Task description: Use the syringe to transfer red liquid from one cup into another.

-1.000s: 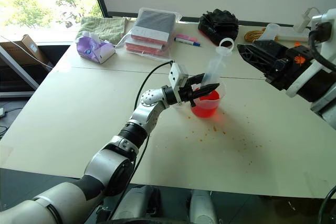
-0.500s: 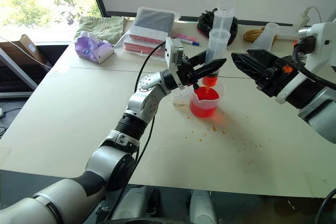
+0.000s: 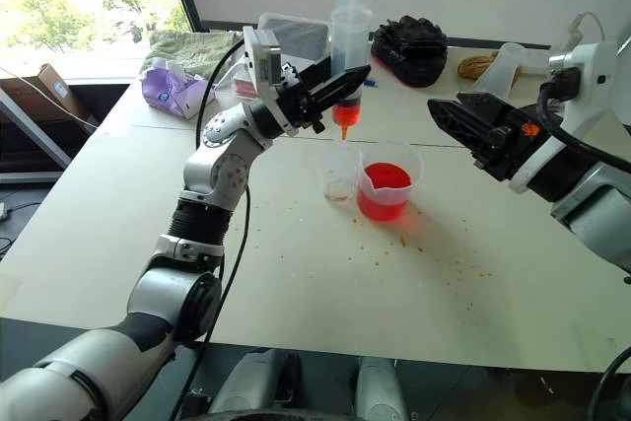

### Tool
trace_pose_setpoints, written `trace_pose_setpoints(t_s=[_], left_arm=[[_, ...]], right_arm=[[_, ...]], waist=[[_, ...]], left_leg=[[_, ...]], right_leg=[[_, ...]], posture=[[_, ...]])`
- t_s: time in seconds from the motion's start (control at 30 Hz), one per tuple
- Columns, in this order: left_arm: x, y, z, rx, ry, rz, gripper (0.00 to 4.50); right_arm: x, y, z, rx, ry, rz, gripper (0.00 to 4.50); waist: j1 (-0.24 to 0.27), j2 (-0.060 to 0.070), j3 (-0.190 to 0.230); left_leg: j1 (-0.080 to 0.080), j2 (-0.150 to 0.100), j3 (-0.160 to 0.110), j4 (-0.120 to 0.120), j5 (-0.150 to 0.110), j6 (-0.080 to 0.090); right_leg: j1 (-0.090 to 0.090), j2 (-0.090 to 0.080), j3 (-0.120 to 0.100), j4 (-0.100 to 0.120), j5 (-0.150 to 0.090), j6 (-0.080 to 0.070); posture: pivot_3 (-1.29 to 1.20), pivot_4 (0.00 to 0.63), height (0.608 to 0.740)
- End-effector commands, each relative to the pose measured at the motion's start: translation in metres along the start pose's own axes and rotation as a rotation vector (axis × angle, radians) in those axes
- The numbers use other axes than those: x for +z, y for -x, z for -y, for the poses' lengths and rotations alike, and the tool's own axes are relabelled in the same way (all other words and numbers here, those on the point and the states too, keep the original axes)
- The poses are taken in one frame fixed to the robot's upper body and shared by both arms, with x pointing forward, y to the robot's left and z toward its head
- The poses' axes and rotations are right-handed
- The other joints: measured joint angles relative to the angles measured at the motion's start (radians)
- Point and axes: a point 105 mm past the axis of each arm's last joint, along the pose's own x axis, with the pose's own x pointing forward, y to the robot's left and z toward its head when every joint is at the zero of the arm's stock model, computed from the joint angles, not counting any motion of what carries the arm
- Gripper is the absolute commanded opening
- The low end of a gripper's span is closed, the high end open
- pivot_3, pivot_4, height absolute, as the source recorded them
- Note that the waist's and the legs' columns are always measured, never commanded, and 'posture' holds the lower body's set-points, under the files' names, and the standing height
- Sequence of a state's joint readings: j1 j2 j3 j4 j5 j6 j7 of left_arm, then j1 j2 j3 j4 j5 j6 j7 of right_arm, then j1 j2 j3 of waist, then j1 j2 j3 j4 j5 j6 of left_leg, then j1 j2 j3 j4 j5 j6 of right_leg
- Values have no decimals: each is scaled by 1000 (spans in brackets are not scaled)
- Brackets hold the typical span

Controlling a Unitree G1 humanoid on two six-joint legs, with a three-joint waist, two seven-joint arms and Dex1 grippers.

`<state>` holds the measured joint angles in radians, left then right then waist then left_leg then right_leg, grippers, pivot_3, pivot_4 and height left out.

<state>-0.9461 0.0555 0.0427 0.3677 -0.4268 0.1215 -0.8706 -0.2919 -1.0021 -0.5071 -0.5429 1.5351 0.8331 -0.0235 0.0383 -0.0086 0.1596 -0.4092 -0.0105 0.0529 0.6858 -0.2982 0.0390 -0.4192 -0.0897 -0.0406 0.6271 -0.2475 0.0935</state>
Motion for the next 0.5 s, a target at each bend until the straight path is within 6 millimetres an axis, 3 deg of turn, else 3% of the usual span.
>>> trace_pose_setpoints(t_s=[0.03, 0.33, 0.5], left_arm=[[10, 2, -2, 12, -29, 44, 1460], [-37, 12, 1, 81, 46, 14, 1460], [-48, 12, 1, 90, 36, 1, 1460]], right_arm=[[15, -5, -8, 39, 24, 63, 2638], [28, -25, -21, 105, 53, 108, 2638], [33, -33, -30, 138, 57, 120, 2638]], waist=[[0, 0, 0], [-1, 0, 0], [-1, 0, 0]], left_leg=[[0, 0, 0, 0, 0, 0], [0, 0, 0, 0, 0, 0], [0, 0, 0, 0, 0, 0]], right_leg=[[0, 0, 0, 0, 0, 0], [0, 0, 0, 0, 0, 0], [0, -1, 0, 0, 0, 0]], posture=[[0, 150, 740], [0, 150, 740], [0, 150, 740]])
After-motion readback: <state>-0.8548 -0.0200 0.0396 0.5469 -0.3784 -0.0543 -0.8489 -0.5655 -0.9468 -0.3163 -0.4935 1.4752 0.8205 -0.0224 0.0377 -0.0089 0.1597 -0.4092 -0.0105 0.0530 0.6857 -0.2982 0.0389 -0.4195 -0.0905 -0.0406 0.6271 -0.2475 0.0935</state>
